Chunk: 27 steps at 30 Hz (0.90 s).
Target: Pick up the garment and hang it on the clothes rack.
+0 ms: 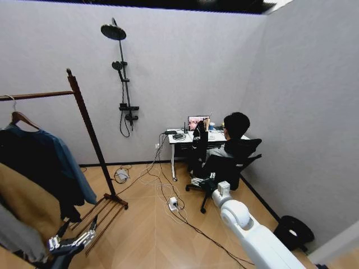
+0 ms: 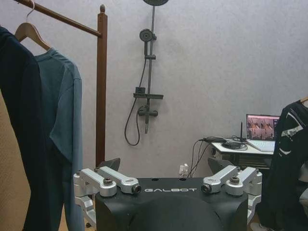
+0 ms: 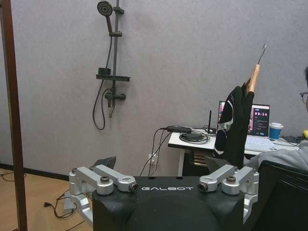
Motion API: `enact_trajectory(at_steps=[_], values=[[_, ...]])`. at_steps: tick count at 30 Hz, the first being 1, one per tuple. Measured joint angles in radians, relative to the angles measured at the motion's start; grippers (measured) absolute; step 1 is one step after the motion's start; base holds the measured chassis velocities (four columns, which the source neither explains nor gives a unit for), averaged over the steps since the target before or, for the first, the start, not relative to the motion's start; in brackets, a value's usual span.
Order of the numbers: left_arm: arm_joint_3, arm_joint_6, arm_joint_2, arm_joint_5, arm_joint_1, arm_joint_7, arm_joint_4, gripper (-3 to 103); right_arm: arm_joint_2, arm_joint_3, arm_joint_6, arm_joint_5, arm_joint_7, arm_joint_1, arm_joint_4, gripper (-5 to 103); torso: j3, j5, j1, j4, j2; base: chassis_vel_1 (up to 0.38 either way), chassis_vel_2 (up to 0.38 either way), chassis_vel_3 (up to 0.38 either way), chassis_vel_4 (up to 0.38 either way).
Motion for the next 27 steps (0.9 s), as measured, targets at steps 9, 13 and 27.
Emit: enact_trajectory(at_steps=[9,13,27], values=[[0.000,0.000,0.000,0.000,0.000,0.000,0.000,100,0.005,-0.003,0.003,-0.009,-0.008,-0.006,-0.002,100,0.000,0.0000,0.000,0.0001,0.000,0.092,-0.094,-0.092,0.102],[0.000,0.000,0.000,0.000,0.000,0.000,0.000,100,0.003,-0.003,0.004,-0.011,-0.011,-0.009,-0.002,100,0.000,0.0002,0.000,0.0002,0.000,0.153,-0.164,-0.153,0.165],[0.000,0.000,0.000,0.000,0.000,0.000,0.000,100,0.008,-0.013,0.004,-0.013,-0.012,-0.007,-0.001,100,0.000,0.0002,0.000,0.0002,0.000,0.178,-0.177,-0.171,0.173]])
